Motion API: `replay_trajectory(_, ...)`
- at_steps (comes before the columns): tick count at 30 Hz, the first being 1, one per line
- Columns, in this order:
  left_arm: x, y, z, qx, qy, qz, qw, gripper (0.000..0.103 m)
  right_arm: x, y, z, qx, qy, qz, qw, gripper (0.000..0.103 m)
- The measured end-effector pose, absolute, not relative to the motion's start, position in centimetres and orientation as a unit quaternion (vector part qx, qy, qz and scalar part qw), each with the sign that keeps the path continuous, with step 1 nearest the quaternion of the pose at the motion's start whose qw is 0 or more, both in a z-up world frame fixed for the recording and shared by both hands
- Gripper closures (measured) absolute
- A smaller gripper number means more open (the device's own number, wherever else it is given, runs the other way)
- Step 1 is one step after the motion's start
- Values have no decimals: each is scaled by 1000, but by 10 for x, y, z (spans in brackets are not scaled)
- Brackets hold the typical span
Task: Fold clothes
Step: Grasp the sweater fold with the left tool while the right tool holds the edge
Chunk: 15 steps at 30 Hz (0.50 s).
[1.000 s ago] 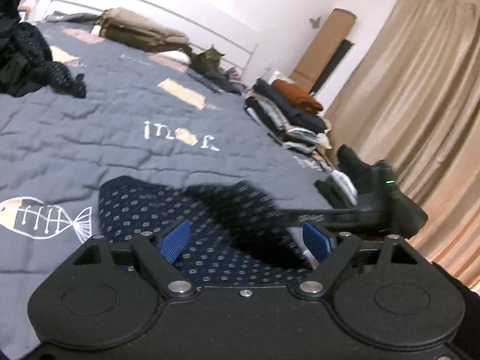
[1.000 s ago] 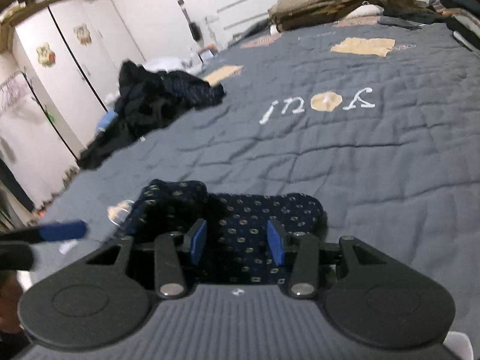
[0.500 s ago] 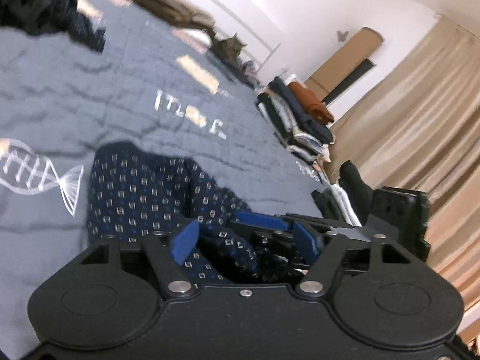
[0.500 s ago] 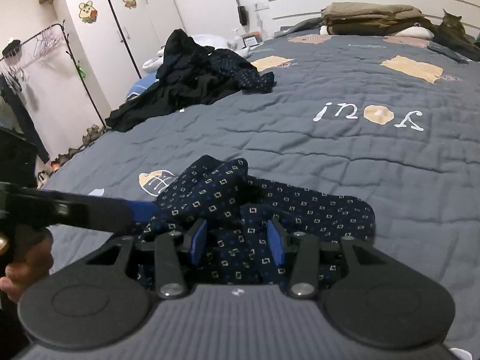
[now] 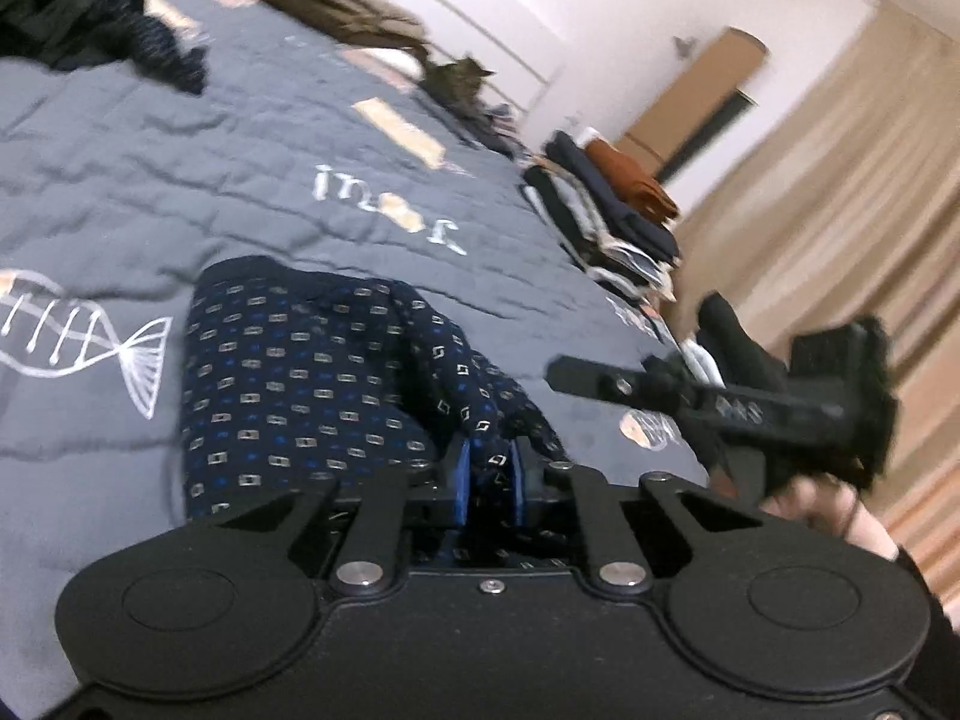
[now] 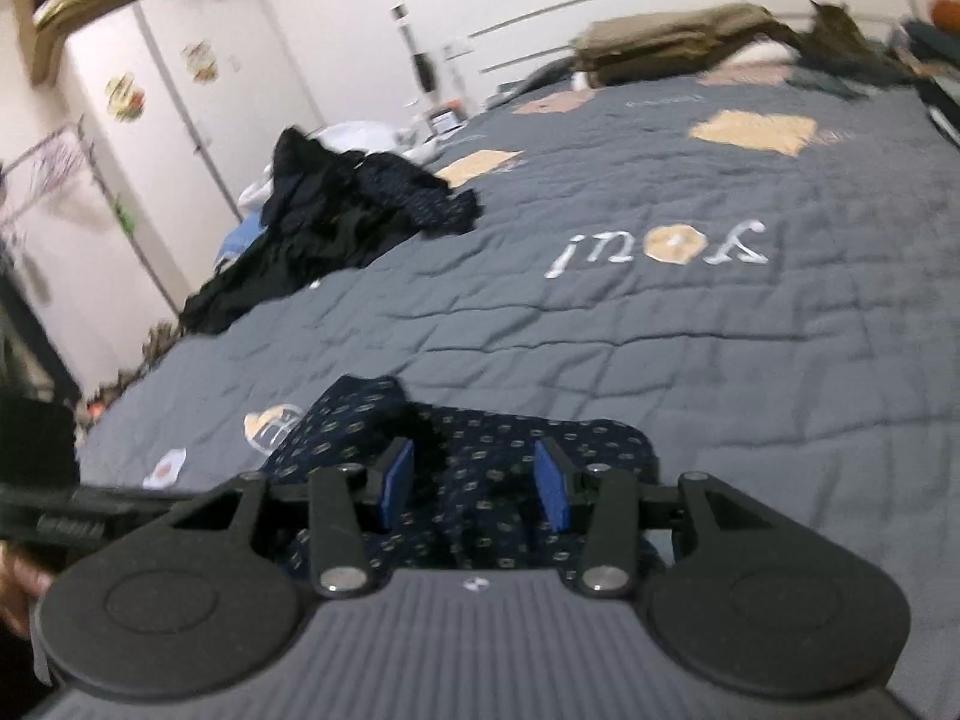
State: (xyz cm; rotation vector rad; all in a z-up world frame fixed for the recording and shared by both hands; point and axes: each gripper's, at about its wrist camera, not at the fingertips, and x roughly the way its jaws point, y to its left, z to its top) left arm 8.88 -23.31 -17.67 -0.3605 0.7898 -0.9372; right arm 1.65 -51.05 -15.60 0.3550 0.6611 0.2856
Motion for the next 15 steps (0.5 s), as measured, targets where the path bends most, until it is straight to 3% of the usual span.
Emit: replay_trajectory(15,82,-227,-173,-145,372,-445,802,90,37,-503,-192,205,344,115,909,59)
